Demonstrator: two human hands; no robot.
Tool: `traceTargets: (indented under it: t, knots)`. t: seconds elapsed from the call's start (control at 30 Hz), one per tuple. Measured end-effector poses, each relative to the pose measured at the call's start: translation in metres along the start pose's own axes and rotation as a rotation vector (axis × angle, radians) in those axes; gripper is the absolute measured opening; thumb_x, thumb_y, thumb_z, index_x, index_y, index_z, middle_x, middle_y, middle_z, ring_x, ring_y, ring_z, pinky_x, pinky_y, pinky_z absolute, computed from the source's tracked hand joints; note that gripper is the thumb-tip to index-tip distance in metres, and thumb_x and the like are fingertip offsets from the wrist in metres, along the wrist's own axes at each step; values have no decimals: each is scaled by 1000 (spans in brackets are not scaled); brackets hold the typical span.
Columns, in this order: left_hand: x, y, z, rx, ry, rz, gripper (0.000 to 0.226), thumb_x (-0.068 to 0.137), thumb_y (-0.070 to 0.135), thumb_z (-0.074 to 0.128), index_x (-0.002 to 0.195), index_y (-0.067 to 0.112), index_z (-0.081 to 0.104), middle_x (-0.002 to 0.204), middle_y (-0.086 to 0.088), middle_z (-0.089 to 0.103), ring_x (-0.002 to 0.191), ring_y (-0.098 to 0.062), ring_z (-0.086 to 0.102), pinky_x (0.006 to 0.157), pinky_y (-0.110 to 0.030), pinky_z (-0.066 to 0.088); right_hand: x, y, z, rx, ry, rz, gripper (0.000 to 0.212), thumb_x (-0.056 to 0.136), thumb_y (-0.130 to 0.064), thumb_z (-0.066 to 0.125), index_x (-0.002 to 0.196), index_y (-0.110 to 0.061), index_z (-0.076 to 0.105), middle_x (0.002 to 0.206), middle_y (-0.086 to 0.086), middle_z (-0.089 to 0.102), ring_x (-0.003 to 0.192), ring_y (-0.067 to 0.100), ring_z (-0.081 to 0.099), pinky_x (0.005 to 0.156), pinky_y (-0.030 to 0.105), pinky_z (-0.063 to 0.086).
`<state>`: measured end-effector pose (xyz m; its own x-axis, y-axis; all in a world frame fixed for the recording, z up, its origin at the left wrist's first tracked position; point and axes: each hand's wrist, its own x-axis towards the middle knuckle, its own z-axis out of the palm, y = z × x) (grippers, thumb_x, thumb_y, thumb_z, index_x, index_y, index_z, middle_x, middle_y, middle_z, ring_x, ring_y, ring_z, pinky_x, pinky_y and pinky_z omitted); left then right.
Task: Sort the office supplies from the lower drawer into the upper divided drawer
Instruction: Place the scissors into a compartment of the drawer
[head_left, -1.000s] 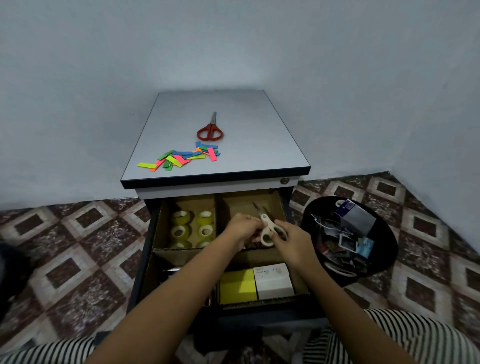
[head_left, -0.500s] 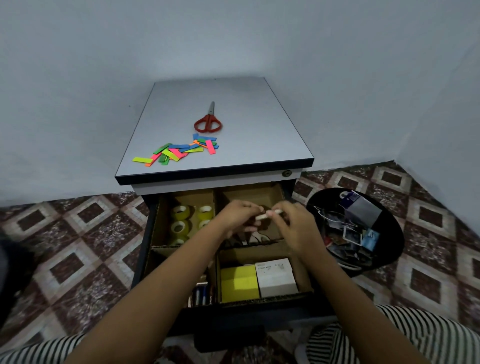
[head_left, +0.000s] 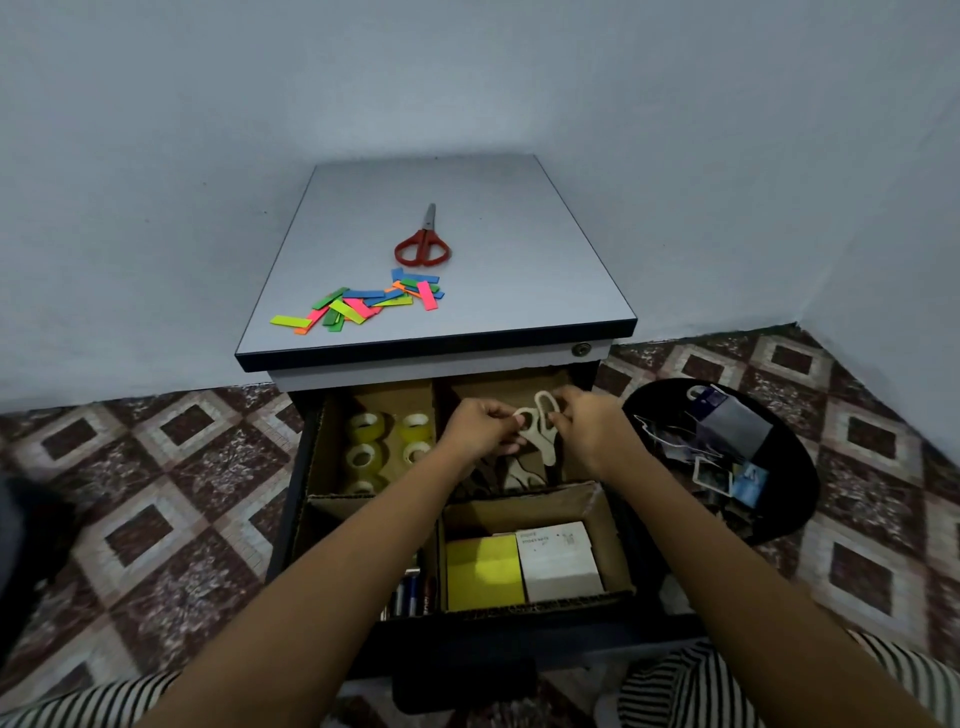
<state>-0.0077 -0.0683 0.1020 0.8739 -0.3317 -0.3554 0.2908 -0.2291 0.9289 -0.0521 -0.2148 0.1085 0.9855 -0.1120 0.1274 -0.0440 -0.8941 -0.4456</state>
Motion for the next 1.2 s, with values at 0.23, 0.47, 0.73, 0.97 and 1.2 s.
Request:
traceTargets:
  t: [0.23, 0.47, 0.73, 0.97, 1.2]
  knots:
    - [25, -13, 12, -211, 94, -227, 2, 91, -2, 56, 89, -1, 56, 78, -16, 60, 55, -16, 64, 45, -18, 53, -27, 19, 29, 236, 333, -42, 12, 84, 1, 59, 92, 4, 68, 89, 16, 61, 75, 21, 58, 72, 9, 37]
    - [38, -24, 16, 320, 70, -134, 24, 91, 19, 61, 97, -3, 70, 68, -10, 64, 54, -13, 58, 65, -27, 54, -28, 21, 34, 265, 438, -43, 10, 82, 4, 62, 89, 4, 68, 86, 14, 62, 72, 10, 52, 72, -6, 32]
    - [46, -29, 16, 823, 84, -5, 22, 90, 24, 61, 94, 5, 70, 93, -12, 70, 87, -23, 66, 68, -26, 47, -27, 23, 38, 252, 457, -70, 10, 82, 3, 60, 88, 3, 68, 85, 13, 62, 71, 8, 51, 71, 1, 36]
    - [46, -30, 19, 977, 62, 36, 24, 90, 28, 59, 100, 8, 69, 97, -10, 69, 88, -23, 65, 78, -33, 54, -26, 24, 39, 239, 450, -71, 10, 81, 4, 61, 88, 3, 68, 86, 13, 62, 72, 9, 52, 72, 8, 38]
    - [37, -20, 15, 923, 21, 114, 23, 91, 26, 56, 104, 11, 67, 98, -8, 69, 85, -21, 66, 79, -36, 55, -27, 25, 39, 230, 434, -84, 9, 82, 6, 62, 89, 3, 67, 86, 12, 62, 72, 8, 51, 70, 3, 37]
